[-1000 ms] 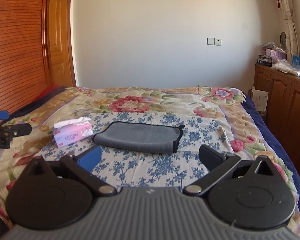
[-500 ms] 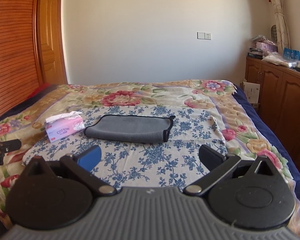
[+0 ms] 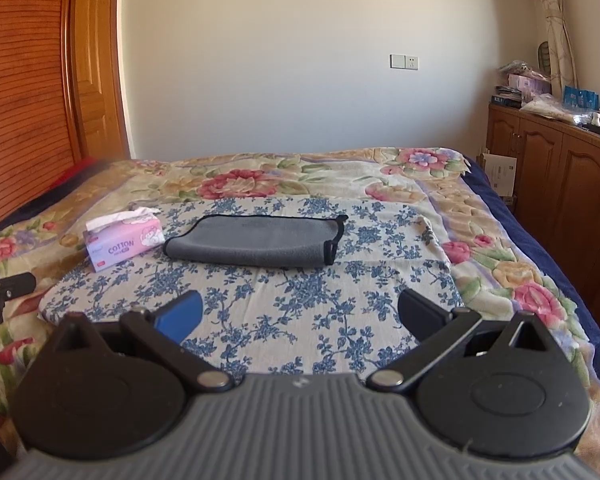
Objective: Fold towel
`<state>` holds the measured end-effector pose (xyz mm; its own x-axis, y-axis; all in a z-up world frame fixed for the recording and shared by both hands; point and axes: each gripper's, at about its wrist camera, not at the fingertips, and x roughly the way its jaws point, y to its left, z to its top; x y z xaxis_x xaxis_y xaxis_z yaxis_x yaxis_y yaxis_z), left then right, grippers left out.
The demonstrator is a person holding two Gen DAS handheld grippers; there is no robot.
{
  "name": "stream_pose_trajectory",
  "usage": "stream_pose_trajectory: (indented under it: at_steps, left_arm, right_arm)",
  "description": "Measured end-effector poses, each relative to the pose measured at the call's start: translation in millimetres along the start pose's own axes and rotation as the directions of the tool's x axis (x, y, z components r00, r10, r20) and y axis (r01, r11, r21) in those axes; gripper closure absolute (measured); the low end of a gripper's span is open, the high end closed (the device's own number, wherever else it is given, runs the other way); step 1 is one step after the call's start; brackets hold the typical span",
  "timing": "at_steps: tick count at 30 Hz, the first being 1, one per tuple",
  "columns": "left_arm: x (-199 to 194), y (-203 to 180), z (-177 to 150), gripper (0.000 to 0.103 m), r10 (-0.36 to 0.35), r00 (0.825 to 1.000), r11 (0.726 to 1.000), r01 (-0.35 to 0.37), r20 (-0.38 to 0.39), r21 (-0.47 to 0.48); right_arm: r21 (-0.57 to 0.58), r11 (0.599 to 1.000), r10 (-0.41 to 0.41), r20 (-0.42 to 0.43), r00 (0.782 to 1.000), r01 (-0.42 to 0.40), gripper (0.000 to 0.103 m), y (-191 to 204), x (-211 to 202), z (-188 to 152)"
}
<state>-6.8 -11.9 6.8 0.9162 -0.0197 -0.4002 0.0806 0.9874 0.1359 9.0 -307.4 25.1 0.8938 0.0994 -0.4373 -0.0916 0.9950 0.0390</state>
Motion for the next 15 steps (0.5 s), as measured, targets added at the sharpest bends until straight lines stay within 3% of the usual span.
stream_pose_trajectory:
  at_steps: [6, 15]
  left_arm:
    - [5.1, 4.0, -6.6, 0.000, 0.001, 1.000, 1.000, -0.001, -0.014, -0.002]
    - [4.1, 8.5, -9.8, 0.000, 0.012, 1.000, 1.000, -0.012, 0.029, -0.017]
  right_arm:
    - [0.009, 1.000, -0.009, 0.005, 1.000, 0.009, 0.000, -1.7, 0.6, -2.6]
    - [-0.012, 1.000, -0.026, 0.048, 0.999, 0.027, 0.000, 0.9, -4.1, -6.8]
